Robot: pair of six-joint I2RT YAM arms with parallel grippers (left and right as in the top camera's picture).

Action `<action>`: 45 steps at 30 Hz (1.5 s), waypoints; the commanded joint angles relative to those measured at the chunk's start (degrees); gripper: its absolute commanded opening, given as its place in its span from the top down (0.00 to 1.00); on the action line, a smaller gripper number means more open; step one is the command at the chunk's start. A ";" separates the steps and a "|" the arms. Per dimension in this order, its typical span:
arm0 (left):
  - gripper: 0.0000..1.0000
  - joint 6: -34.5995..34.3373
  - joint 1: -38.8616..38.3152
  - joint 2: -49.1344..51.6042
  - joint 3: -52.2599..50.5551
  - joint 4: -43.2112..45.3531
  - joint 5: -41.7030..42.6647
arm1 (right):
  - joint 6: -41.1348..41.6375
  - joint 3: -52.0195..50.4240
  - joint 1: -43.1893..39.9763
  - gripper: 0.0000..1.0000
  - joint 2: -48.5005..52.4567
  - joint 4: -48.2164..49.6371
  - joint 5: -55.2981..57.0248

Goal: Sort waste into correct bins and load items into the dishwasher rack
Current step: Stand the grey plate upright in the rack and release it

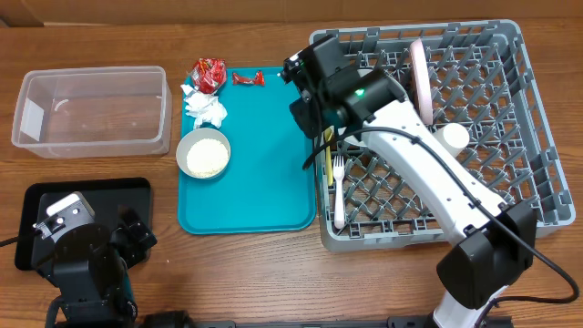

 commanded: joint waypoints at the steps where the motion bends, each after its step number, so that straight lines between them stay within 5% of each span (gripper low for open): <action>1: 0.00 -0.79 0.63 0.20 1.05 0.15 0.07 | 3.26 -0.96 -1.46 0.61 2.82 0.48 9.77; 16: 0.00 -0.79 0.63 0.20 1.05 0.15 0.07 | 3.85 -1.03 -3.76 0.65 10.60 -0.81 5.88; 23: 0.00 -0.79 0.63 0.20 1.05 0.17 0.07 | 3.87 1.62 -3.78 0.96 9.07 -1.22 5.55; 30: 0.00 -0.79 0.63 0.20 1.05 0.17 0.07 | 3.82 5.60 -3.91 0.96 3.37 -1.14 2.89; 38: 0.00 -0.79 0.63 0.20 1.05 0.15 0.07 | 3.85 6.40 -9.57 0.96 -0.87 -0.48 -12.70; 45: 0.00 -0.79 0.63 0.20 1.05 0.15 0.07 | 3.82 6.40 -21.22 0.96 -0.87 -0.57 -38.73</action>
